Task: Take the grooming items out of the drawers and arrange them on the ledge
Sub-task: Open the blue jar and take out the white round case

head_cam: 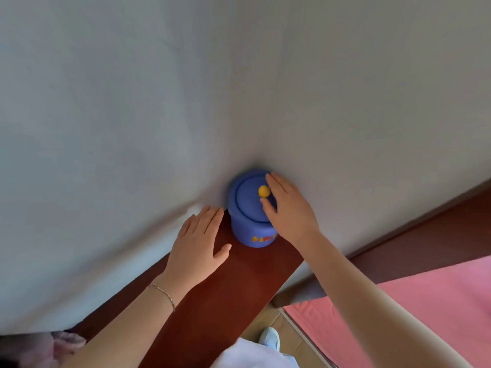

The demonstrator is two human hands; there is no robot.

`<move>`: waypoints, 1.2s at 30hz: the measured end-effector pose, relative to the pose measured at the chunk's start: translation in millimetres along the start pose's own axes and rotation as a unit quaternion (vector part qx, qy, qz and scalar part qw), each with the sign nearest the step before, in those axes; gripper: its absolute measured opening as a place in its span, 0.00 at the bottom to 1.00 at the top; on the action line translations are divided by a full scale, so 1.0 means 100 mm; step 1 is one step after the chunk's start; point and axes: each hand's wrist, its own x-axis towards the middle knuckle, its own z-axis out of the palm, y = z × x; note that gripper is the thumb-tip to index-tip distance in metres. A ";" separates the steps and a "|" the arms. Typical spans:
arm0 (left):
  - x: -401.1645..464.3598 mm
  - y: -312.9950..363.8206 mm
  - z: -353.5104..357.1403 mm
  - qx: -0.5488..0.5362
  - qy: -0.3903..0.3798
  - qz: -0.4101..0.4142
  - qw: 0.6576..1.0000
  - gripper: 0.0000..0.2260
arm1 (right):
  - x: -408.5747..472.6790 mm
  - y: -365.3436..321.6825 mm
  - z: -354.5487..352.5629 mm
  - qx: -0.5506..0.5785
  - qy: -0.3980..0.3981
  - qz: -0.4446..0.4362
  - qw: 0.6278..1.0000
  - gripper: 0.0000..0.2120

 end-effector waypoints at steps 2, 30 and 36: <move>0.02 -0.03 -0.02 -0.003 0.006 -0.017 1.000 0.28 | 0.11 0.03 0.05 0.007 -0.009 -0.003 1.000 0.24; 1.36 0.74 0.13 -0.092 -0.200 0.021 0.975 0.14 | -0.44 0.32 -0.55 0.395 0.133 0.176 0.892 0.07; 1.41 0.77 0.20 0.008 -0.222 0.002 0.975 0.14 | -0.49 0.33 -0.54 0.401 0.135 0.191 0.885 0.07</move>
